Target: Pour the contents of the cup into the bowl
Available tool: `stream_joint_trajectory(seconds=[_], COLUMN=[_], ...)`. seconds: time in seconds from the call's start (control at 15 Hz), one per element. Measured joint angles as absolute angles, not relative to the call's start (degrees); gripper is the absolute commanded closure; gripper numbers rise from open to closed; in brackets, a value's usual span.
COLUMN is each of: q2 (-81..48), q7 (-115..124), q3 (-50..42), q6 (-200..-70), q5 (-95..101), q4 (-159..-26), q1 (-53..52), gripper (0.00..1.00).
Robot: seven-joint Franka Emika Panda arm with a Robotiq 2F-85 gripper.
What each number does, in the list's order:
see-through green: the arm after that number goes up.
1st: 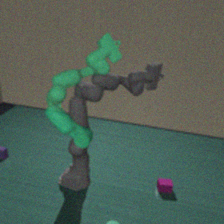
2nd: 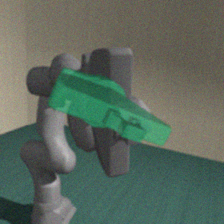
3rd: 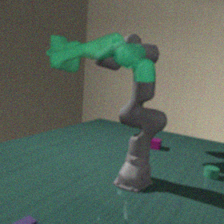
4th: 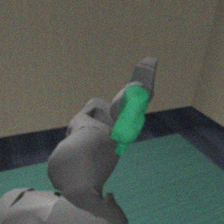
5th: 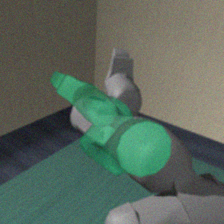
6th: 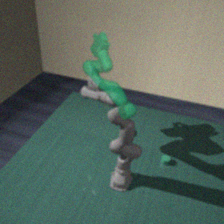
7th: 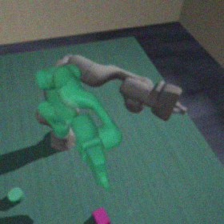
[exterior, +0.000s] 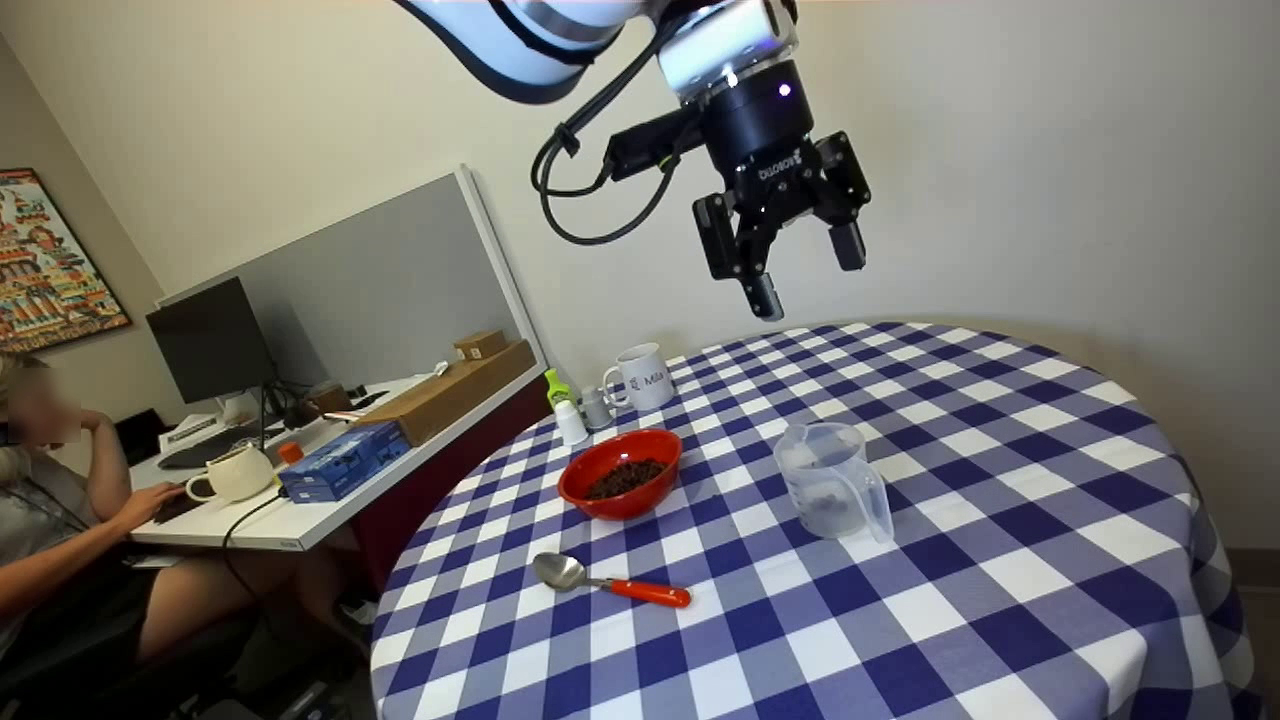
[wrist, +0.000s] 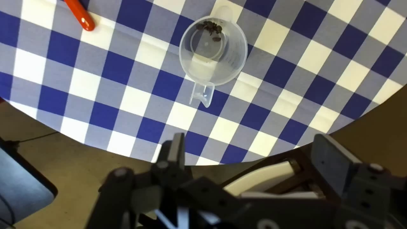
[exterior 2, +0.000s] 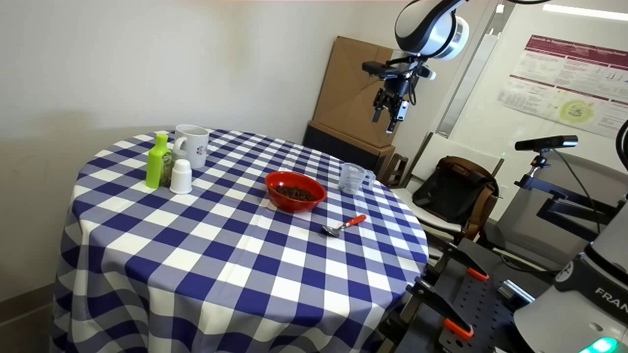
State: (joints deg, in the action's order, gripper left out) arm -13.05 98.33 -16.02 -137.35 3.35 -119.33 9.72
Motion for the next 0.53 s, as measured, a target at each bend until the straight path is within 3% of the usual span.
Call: stream_joint_trajectory(seconds=[0.53], q2=[-19.4], q7=[103.8], q3=[-17.2], q6=[-138.8], q5=[3.3], q4=[-119.0], q1=[9.8], gripper=[0.00])
